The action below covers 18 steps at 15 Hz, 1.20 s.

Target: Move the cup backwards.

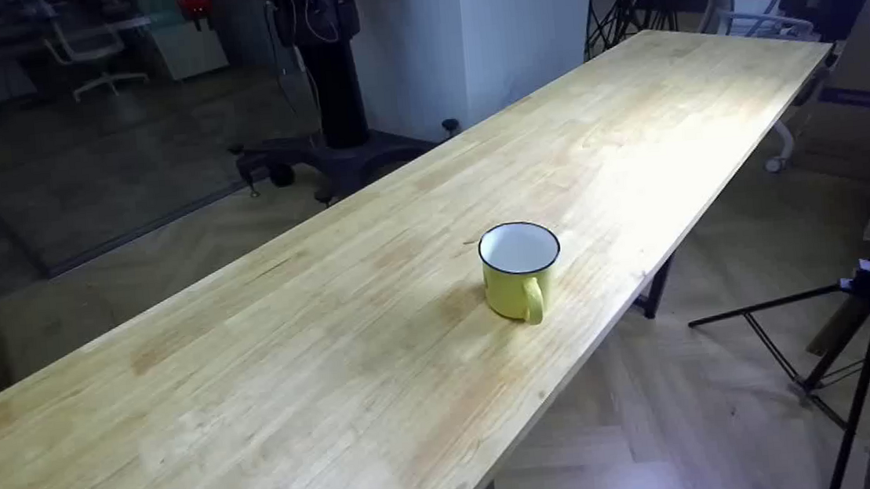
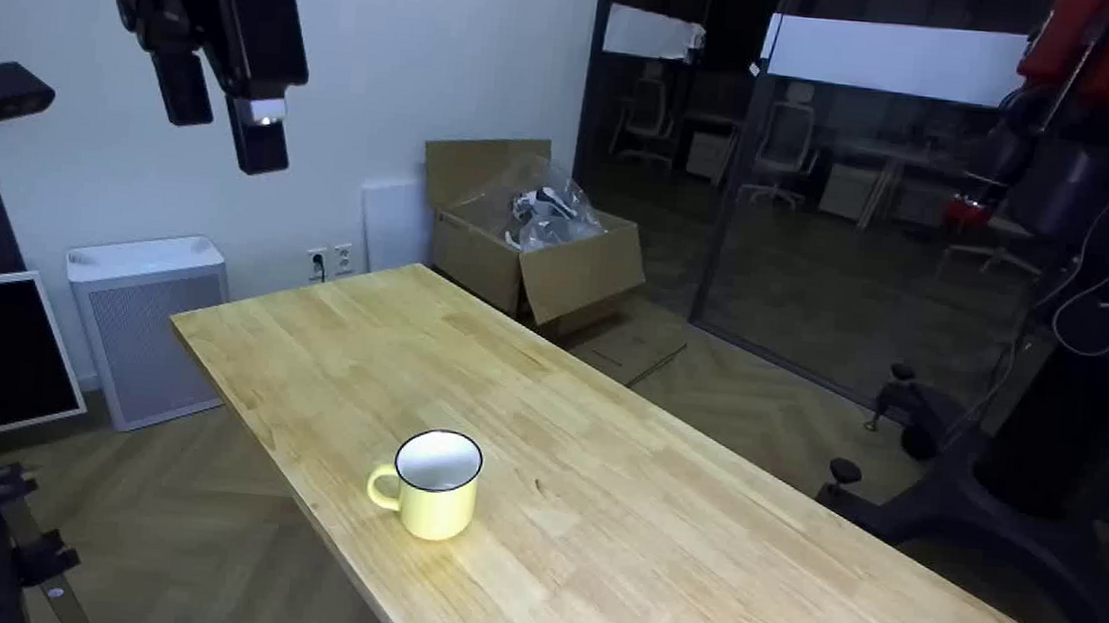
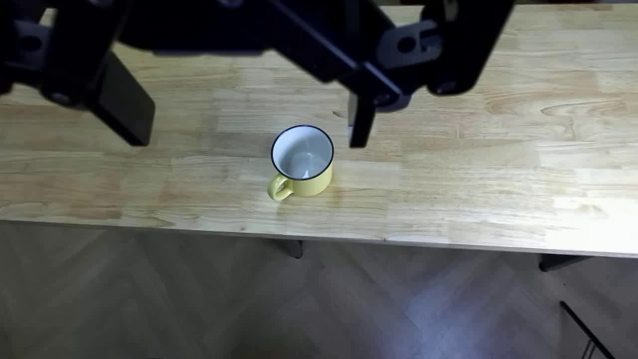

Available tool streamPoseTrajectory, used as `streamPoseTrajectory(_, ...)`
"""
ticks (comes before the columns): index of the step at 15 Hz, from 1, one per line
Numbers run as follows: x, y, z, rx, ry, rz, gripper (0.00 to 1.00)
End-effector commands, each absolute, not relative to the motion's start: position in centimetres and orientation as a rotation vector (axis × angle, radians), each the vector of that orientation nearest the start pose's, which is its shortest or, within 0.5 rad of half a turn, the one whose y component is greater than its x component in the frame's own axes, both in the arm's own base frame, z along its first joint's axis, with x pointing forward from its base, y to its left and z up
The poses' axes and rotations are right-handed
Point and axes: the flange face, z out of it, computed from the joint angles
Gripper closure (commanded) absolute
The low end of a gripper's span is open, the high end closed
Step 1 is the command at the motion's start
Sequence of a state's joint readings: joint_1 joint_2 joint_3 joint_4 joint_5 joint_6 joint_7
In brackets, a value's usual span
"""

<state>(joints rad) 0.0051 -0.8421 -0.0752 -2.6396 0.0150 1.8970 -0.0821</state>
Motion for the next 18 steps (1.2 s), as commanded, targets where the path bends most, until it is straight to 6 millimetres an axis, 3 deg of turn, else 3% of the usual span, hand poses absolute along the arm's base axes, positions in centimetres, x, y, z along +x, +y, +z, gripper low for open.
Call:
streamPoseTrajectory(1, 31.0, -2.2, 50.1, -3.073, -0.046, -0.156, 0.0)
streamPoseTrajectory(13, 31.0, -2.2, 50.1, -3.073, -0.046, -0.157, 0.0)
streamPoseTrajectory(18, 34.2, -5.8, 48.9, -3.072, 0.02, -0.216, 0.0)
